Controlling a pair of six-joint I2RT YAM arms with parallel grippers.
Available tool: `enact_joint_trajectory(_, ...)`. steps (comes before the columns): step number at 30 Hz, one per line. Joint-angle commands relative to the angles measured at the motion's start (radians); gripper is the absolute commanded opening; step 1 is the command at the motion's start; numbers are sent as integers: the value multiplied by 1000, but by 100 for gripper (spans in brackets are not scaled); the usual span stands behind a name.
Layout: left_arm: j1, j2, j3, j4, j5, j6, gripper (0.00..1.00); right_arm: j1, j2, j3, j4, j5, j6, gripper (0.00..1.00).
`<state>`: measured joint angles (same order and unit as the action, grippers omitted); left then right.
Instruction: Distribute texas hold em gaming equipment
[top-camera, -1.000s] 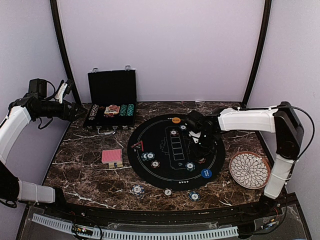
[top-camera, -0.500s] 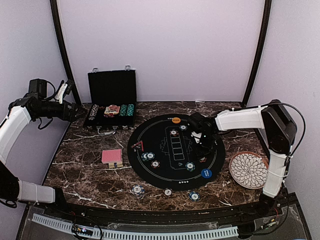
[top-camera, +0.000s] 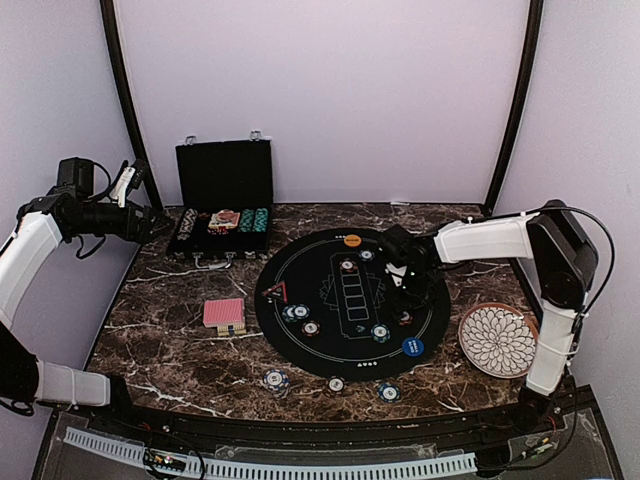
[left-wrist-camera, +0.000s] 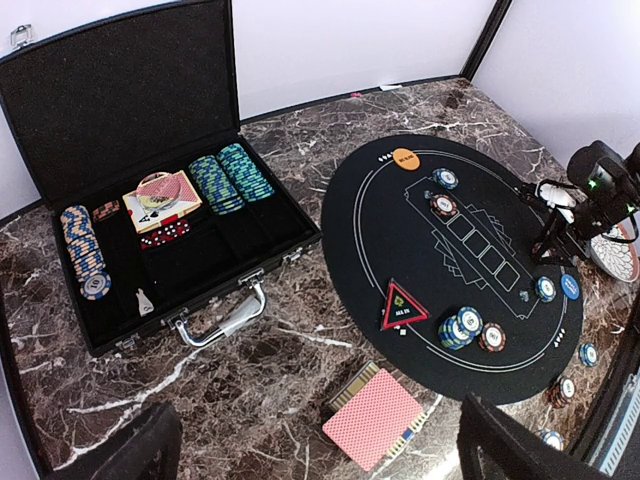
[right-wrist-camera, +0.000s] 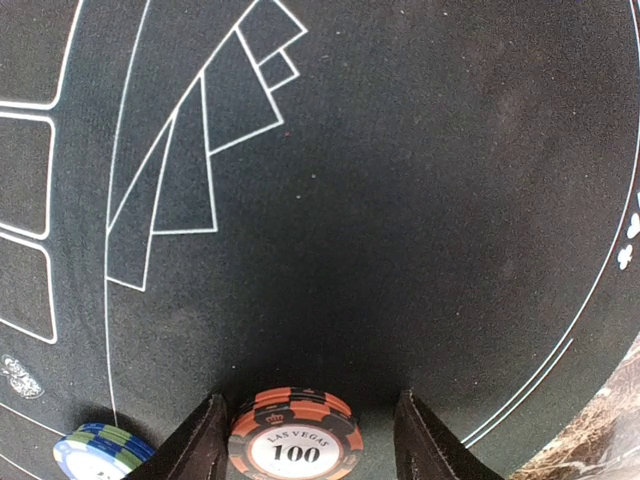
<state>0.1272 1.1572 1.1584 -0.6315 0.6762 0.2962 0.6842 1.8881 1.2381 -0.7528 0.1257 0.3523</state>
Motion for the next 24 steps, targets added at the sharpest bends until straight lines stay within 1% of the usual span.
enact_joint_trajectory(1,5,-22,18,-19,12,11,99,-8,-3,-25,-21,33,1,58)
enact_joint_trajectory(6,6,-21,16,-19,13,11,99,-3,-4,63,-55,58,-1,58)
enact_joint_trajectory(8,6,-21,19,-19,10,11,99,13,-14,129,-88,97,-1,62)
enact_joint_trajectory(11,5,-18,20,-20,8,12,99,66,-55,223,-120,116,8,70)
enact_joint_trajectory(13,5,-17,17,-20,10,12,99,130,-66,305,-143,123,19,74)
enact_joint_trajectory(16,6,-17,9,-18,12,11,99,277,-33,424,-197,122,31,80)
enact_joint_trajectory(20,6,-21,2,-13,13,10,99,460,67,581,-251,70,42,87)
enact_joint_trajectory(24,6,-27,-2,-13,14,10,99,579,202,748,-309,4,31,94)
